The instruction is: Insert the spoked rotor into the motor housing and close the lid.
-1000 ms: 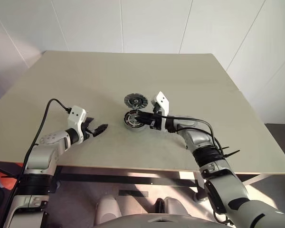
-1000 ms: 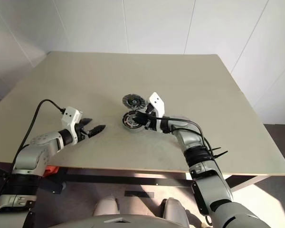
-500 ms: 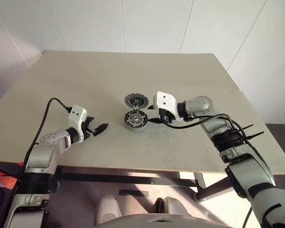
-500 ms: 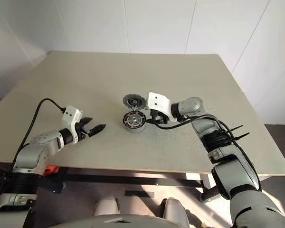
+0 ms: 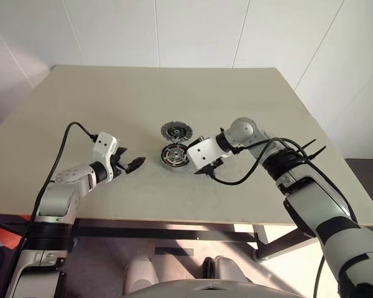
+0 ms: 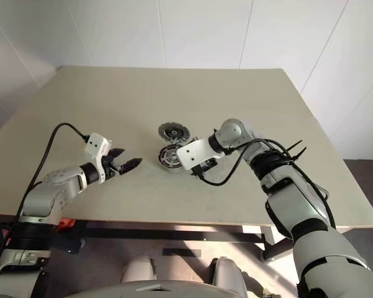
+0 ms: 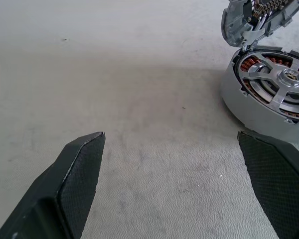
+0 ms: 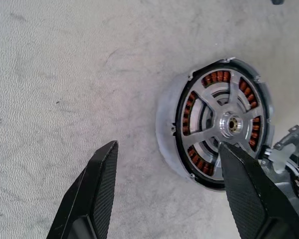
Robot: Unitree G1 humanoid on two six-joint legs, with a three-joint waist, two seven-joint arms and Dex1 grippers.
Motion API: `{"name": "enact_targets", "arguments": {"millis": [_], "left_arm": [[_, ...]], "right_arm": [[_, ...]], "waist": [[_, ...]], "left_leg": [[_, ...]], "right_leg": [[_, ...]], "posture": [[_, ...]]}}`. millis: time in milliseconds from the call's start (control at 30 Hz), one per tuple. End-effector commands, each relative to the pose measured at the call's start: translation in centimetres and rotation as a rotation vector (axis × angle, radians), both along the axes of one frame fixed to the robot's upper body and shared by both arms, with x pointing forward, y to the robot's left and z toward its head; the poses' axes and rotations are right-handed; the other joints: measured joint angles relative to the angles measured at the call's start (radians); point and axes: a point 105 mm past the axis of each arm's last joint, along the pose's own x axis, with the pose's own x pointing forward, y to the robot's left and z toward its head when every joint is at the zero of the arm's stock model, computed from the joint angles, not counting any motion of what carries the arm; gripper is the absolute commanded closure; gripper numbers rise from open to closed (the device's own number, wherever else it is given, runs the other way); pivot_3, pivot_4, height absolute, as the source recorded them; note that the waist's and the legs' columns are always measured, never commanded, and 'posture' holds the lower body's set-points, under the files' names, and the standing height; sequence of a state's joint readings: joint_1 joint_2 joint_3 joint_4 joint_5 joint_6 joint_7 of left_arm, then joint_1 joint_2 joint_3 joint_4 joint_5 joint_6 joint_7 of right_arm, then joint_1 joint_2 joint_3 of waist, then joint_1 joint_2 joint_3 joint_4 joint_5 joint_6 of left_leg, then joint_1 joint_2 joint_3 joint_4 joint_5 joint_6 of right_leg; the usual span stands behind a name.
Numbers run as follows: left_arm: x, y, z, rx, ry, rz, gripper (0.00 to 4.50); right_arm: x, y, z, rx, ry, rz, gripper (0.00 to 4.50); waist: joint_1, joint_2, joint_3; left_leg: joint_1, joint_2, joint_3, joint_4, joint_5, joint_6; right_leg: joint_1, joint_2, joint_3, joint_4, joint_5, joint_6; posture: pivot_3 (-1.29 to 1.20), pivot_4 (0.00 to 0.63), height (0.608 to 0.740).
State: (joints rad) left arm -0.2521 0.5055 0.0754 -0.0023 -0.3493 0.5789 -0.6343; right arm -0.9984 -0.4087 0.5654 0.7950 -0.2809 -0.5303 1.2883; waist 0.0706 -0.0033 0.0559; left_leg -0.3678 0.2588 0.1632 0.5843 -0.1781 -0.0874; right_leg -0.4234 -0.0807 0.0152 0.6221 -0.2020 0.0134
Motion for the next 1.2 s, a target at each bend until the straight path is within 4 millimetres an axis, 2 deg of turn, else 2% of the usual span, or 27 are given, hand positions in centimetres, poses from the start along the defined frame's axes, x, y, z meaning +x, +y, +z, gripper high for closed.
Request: {"name": "enact_targets", "arguments": {"millis": [33, 233, 500, 700, 967, 1033, 1133, 1200], "left_arm": [[0.1, 0.0, 1.4, 0.003, -0.054, 0.001, 0.0], [0.1, 0.0, 1.3, 0.003, -0.053, 0.002, 0.0], [0.3, 0.5, 1.5, 0.008, -0.058, 0.016, 0.0], [0.4, 0.5, 1.5, 0.01, -0.059, 0.02, 0.0], [0.4, 0.6, 1.5, 0.011, -0.062, 0.023, 0.0], [0.4, 0.6, 1.5, 0.011, -0.063, 0.024, 0.0], [0.4, 0.6, 1.6, 0.01, -0.063, 0.024, 0.0], [0.4, 0.6, 1.6, 0.01, -0.063, 0.024, 0.0]], "right_arm": [[0.6, 0.6, 0.9, -0.014, -0.062, 0.039, 0.9], [1.5, 0.6, 0.5, -0.03, -0.075, 0.007, 0.9], [1.4, 0.7, -0.4, -0.045, -0.055, 0.004, 0.9], [1.7, 1.1, -0.1, -0.025, -0.08, 0.005, 2.83], [2.5, 1.9, 0.4, 0.025, -0.134, -0.032, 2.83], [2.7, 1.9, 0.5, 0.034, -0.136, -0.056, 3.2], [2.8, 1.7, 0.3, 0.021, -0.136, -0.054, 4.07], [2.7, 1.8, 0.5, 0.036, -0.142, -0.051, 4.49]], "waist": [[-0.002, 0.0, 0.0], [-0.002, 0.0, 0.0], [-0.003, 0.0, 0.0], [-0.003, 0.0, 0.0], [-0.014, 0.0, 0.0], [-0.02, 0.001, 0.0], [-0.029, 0.001, 0.0], [-0.028, 0.001, 0.0]], "left_leg": [[0.0, 0.0, 0.0, 0.001, 0.0, 0.0], [-0.001, 0.001, -0.001, 0.003, 0.0, 0.0], [-0.001, 0.001, -0.001, 0.005, -0.001, 0.001], [-0.001, 0.001, -0.001, 0.007, -0.001, 0.001], [-0.001, 0.002, -0.002, 0.009, -0.001, 0.002], [-0.001, 0.002, -0.002, 0.01, -0.001, 0.002], [-0.001, 0.002, -0.002, 0.012, -0.001, 0.002], [-0.001, 0.002, -0.003, 0.012, -0.001, 0.002]], "right_leg": [[0.0, 0.0, 0.0, 0.0, 0.0, 0.0], [0.0, 0.0, 0.0, 0.002, 0.0, 0.0], [0.0, 0.0, 0.0, 0.002, 0.0, 0.0], [0.0, 0.0, 0.0, 0.004, 0.0, -0.001], [0.0, 0.001, 0.0, 0.005, 0.001, -0.001], [0.0, 0.001, 0.0, 0.006, 0.001, -0.002], [0.0, 0.001, 0.0, 0.007, 0.001, -0.002], [0.0, 0.0, 0.0, 0.008, 0.001, -0.002]], "posture": [[0.0, 0.0, 0.74], [0.0, 0.0, 0.74], [0.0, 0.0, 0.74], [0.0, 0.0, 0.74], [0.0, 0.0, 0.74], [0.0, 0.0, 0.74], [0.0, 0.0, 0.74], [0.0, 0.0, 0.74]]}}
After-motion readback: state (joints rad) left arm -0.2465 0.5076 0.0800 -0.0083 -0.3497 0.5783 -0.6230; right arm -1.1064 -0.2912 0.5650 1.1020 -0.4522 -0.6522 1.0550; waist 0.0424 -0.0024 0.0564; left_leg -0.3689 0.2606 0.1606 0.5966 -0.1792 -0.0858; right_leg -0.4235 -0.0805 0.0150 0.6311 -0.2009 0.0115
